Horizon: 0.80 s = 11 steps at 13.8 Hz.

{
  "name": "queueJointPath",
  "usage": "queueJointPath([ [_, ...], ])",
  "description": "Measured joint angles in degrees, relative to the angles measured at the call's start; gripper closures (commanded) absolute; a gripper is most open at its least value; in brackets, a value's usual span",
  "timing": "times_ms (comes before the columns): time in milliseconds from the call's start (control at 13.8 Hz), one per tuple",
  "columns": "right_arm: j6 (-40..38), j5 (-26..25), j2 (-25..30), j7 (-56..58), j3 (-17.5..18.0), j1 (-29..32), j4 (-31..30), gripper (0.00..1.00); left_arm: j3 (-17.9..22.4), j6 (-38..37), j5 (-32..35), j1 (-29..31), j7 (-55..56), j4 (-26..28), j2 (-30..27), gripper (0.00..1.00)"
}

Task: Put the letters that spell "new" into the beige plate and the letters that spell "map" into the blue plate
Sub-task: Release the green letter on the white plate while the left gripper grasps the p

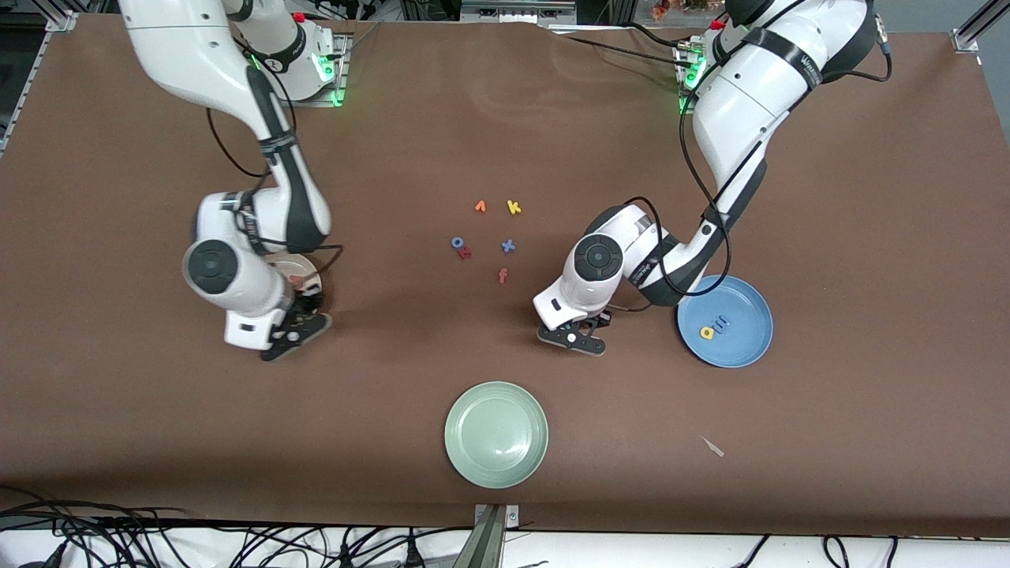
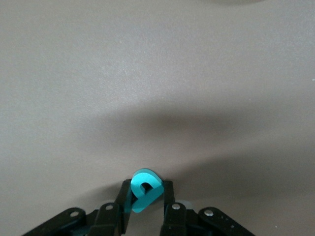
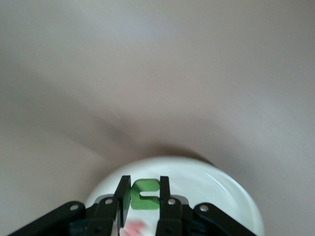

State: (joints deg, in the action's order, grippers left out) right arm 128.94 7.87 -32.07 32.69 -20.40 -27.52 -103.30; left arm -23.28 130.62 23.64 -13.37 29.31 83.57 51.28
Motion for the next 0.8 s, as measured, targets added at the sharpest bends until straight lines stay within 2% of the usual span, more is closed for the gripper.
queueJointPath([
  [218, 0.6, 0.0, 3.4, 4.7, -3.5, 0.5, -6.6, 0.72, 0.1, -0.2, 0.0, 0.2, -1.5, -0.8, -0.2, 0.81],
  [509, 8.5, 0.0, 6.6, 5.5, -3.6, 0.2, -16.0, 0.7, 0.1, -4.1, 0.0, 1.8, -4.8, -1.9, -1.5, 0.81],
  [727, 12.7, 0.0, 7.1, 7.0, -4.1, 0.2, -19.2, 0.66, 0.0, -8.7, 0.0, 4.9, -11.7, -2.5, -4.1, 0.81],
  [799, 12.9, 0.0, 7.2, 8.1, -4.6, 0.2, -19.4, 0.52, -0.1, -10.4, 0.0, 6.3, -14.5, -2.5, -5.1, 0.81],
])
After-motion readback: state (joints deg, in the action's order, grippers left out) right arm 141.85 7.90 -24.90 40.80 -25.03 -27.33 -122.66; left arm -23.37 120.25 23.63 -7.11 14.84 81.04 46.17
